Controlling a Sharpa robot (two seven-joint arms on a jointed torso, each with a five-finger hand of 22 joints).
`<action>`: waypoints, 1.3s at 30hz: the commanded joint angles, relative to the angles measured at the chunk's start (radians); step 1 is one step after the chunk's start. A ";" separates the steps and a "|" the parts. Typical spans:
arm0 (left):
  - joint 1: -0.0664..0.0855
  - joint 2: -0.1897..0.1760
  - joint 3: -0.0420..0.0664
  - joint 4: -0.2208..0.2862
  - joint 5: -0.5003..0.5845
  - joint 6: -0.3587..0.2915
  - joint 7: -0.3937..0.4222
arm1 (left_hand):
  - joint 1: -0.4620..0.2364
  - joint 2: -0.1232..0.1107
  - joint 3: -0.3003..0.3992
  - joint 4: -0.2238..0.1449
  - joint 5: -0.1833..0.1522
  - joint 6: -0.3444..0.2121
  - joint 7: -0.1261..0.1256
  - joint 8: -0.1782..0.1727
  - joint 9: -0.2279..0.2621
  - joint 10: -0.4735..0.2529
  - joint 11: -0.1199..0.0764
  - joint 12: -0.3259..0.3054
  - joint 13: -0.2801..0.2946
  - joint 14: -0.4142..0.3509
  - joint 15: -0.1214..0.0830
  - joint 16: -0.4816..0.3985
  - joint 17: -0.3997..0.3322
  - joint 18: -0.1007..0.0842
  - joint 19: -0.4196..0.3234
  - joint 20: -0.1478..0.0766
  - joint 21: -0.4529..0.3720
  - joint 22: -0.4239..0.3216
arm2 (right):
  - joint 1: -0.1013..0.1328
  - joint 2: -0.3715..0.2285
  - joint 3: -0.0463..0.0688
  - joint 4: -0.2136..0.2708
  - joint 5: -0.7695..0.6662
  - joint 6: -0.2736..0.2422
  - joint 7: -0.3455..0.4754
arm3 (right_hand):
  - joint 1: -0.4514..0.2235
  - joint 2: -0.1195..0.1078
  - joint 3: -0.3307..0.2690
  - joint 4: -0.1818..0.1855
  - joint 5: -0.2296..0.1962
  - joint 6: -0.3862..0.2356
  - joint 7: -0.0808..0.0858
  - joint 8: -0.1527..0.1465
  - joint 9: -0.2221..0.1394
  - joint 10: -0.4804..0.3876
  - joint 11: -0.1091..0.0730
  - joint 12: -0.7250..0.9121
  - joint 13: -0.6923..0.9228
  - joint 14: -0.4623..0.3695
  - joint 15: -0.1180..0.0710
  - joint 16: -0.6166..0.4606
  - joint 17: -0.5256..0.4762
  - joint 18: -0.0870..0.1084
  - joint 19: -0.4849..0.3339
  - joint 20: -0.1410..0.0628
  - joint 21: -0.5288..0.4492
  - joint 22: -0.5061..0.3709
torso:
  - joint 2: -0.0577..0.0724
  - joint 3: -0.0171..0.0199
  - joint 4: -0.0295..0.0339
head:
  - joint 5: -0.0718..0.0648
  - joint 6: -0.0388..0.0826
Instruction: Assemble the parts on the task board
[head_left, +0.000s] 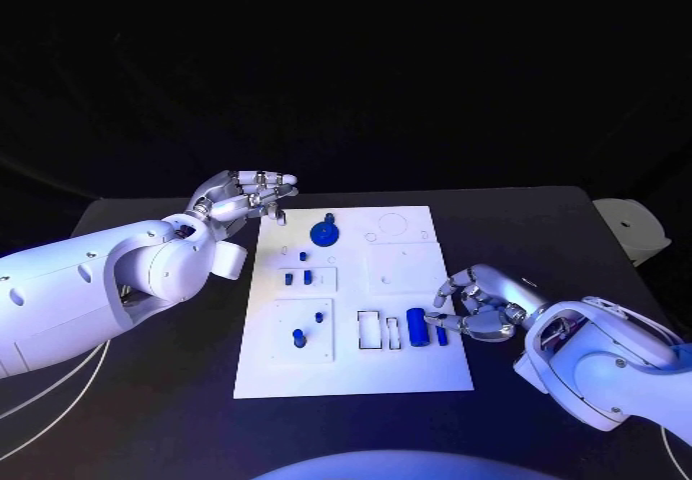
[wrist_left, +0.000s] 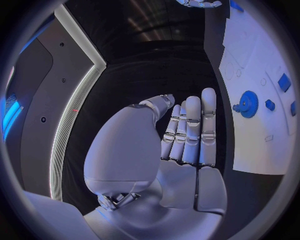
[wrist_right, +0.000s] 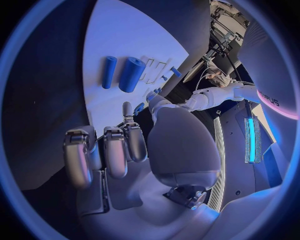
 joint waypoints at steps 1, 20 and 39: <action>0.001 0.001 0.000 0.002 0.004 0.018 0.009 | -0.009 -0.002 0.000 -0.006 0.003 -0.009 -0.001 -0.001 -0.001 -0.008 -0.001 0.005 0.001 -0.005 -0.001 0.002 -0.002 0.015 -0.005 0.002 -0.005 -0.002 | -0.008 0.008 0.000 0.004 -0.068 0.014 -0.091 | -0.015 -0.001 -0.011 0.001 0.006 -0.006 0.000 0.006 0.002 0.006 -0.003 0.003 0.092 0.092 -0.001 0.008 0.200 -0.014 0.105 -0.005 0.003 0.263 | -0.001 -0.0015 -0.0004 | -0.003 0.000; 0.001 -0.004 -0.001 0.009 0.004 0.020 0.010 | -0.011 -0.001 0.000 -0.006 0.003 -0.009 -0.001 0.000 -0.001 -0.010 -0.001 0.007 0.002 -0.005 -0.001 0.002 -0.002 0.015 -0.005 0.003 -0.005 -0.002 | -0.043 0.092 -0.002 -0.051 -0.146 0.036 -0.164 | -0.045 0.014 -0.048 0.002 0.007 -0.006 -0.002 0.010 0.008 0.004 -0.005 -0.002 0.093 0.092 -0.002 0.008 0.201 -0.014 0.105 -0.006 0.003 0.263 | 0.001 -0.0027 -0.0002 | -0.002 -0.004; 0.001 -0.009 -0.001 0.012 0.004 0.021 0.009 | -0.013 0.000 0.000 -0.005 0.003 -0.008 -0.002 0.000 -0.001 -0.010 -0.001 0.010 0.002 -0.005 -0.001 0.003 -0.003 0.015 -0.005 0.003 -0.006 -0.002 | -0.069 0.140 -0.003 -0.084 -0.186 0.098 -0.185 | 0.007 0.030 -0.085 -0.005 0.014 0.017 -0.012 0.026 0.019 0.007 -0.014 -0.003 0.102 0.093 -0.010 0.011 0.207 -0.014 0.105 -0.012 0.003 0.263 | 0.000 -0.0028 -0.0008 | 0.007 -0.009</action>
